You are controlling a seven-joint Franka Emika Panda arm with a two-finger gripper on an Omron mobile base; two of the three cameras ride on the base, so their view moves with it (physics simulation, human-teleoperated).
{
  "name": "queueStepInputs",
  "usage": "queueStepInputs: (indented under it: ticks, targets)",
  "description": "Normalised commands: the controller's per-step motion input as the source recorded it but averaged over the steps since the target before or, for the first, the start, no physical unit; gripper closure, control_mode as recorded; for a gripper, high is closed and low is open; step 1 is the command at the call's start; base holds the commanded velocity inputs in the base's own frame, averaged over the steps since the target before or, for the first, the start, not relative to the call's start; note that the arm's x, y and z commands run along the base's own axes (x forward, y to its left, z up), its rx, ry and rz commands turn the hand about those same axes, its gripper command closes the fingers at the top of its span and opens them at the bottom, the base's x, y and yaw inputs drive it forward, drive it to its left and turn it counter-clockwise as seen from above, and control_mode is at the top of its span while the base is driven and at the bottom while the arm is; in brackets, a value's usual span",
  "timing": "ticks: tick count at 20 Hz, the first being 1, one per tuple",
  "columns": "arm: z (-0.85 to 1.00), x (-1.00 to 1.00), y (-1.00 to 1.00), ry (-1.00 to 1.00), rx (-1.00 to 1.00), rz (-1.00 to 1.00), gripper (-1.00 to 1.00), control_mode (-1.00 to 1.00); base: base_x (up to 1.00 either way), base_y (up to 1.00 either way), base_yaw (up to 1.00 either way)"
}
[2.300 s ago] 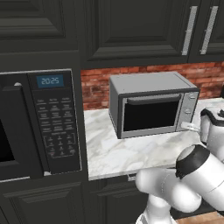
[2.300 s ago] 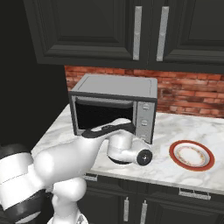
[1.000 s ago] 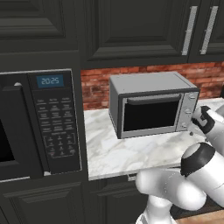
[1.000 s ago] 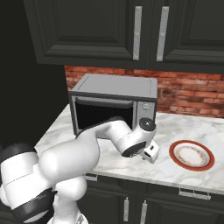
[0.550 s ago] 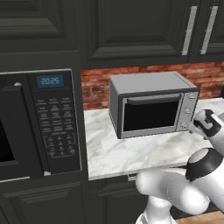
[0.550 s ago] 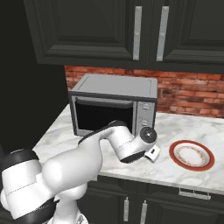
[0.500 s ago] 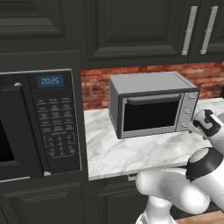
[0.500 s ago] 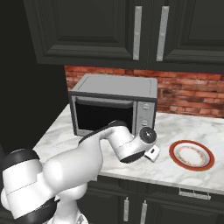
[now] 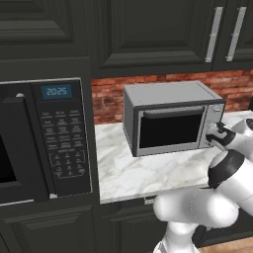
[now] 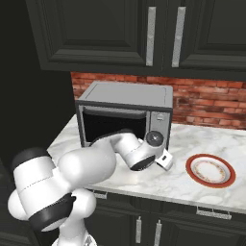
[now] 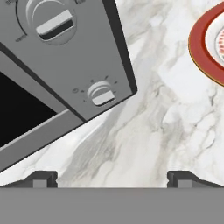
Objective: Pick up the bagel from the plate, place it on the toaster oven rack, close the door, and set the timer.
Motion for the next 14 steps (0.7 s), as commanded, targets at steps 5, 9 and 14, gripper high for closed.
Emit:
queueStepInputs:
  ticks: [5, 9, 14]
  targets:
    - [-0.14, 0.11, -0.02, 0.04, -0.07, -0.08, -1.00, -1.00, 0.00, 0.00, 0.00]
    - [0.00, 0.03, 0.00, 0.00, -0.01, -0.02, 1.00, -1.00, 0.00, 0.00, 0.00]
    - [0.05, 0.00, 0.00, 0.01, 0.00, 0.00, 1.00, -1.00, 0.00, 0.00, 0.00]
